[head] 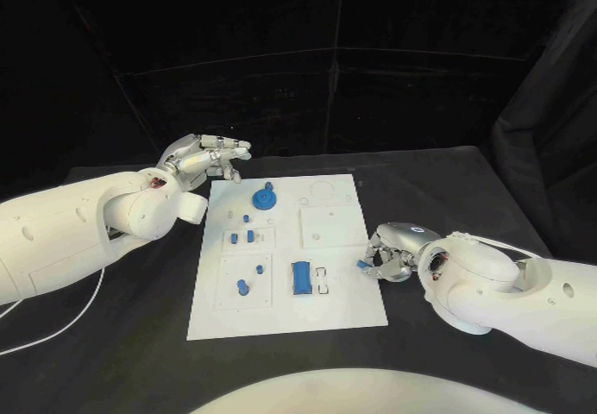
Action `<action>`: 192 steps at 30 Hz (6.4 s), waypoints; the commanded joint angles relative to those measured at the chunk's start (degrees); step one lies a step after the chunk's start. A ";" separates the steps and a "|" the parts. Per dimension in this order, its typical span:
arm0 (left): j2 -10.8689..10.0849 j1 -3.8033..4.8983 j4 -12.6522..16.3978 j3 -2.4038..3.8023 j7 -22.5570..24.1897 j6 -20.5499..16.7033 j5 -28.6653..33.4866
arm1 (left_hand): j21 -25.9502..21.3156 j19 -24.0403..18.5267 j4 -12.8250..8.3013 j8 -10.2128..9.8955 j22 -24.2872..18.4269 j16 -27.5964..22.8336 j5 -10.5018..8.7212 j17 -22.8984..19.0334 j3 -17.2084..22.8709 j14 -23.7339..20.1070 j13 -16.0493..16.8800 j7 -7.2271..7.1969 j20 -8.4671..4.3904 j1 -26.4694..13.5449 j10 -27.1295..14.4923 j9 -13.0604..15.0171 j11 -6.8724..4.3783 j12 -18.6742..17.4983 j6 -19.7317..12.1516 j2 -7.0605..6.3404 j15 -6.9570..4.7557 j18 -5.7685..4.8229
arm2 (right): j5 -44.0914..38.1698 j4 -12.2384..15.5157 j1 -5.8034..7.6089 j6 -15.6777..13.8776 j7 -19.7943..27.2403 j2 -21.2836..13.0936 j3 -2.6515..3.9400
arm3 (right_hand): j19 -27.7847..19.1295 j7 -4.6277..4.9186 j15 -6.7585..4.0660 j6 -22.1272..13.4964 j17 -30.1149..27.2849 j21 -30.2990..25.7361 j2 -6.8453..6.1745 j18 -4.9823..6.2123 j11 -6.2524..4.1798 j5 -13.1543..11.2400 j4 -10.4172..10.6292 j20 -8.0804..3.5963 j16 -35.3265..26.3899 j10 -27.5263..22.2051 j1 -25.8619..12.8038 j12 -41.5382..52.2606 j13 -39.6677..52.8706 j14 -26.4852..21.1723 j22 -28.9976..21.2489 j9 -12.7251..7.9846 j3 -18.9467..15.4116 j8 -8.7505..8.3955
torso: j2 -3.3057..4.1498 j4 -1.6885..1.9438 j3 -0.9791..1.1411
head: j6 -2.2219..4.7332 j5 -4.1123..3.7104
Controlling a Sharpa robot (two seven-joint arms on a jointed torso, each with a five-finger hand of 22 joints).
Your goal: Assemble the parts on the task board
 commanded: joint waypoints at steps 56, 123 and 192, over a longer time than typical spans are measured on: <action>0.18 0.08 0.24 0.02 -0.38 1.27 -0.71 | -0.32 -0.07 0.13 0.38 -0.15 0.25 0.07 -0.18 -0.15 -0.45 -0.11 0.11 0.28 -0.62 -0.67 -0.09 -0.05 0.31 -0.65 0.15 0.08 0.79 | 19.19 -3.42 0.11 -3.60 -1.20 10.18 0.05 | 1.39 -0.93 -0.55 3.29 4.51 1.43 -2.15 -1.05 -0.80 3.06 2.38 -0.59 1.42 2.90 -8.62 3.56 3.25 4.15 2.30 2.41 1.99 0.74 | 0.07 0.00 -0.04 | -1.26 1.11; -0.06 0.10 0.37 0.02 -1.14 1.46 -1.04 | -0.37 -0.09 0.15 0.38 -0.19 0.27 0.08 -0.24 -0.19 -0.49 -0.13 0.13 0.29 -0.67 -0.76 -0.10 -0.03 0.35 -0.71 0.13 0.11 0.78 | 17.73 -4.18 0.12 -1.58 -0.70 10.84 0.06 | 1.72 -1.57 -0.92 4.52 5.23 1.74 1.10 -1.23 -1.26 -7.27 3.73 -1.01 1.81 4.23 -13.80 3.77 5.51 4.24 3.62 6.52 -4.83 1.07 | 0.03 -0.02 0.00 | -1.63 0.90; 0.13 0.10 -0.13 0.00 -1.31 1.53 -1.06 | -0.46 -0.11 0.15 0.41 -0.29 0.33 0.08 -0.38 -0.17 -0.59 -0.17 0.16 0.32 -0.65 -0.91 -0.10 -0.01 0.50 -0.81 0.21 0.13 0.79 | 17.59 -4.43 0.12 0.89 6.87 8.47 0.05 | 1.36 -1.20 -0.69 3.48 4.65 1.24 1.99 -1.14 -0.94 -9.92 2.26 -0.78 1.33 3.62 -7.74 2.84 6.02 4.11 3.35 7.54 -17.92 -0.08 | -0.05 -0.07 0.02 | -1.30 1.08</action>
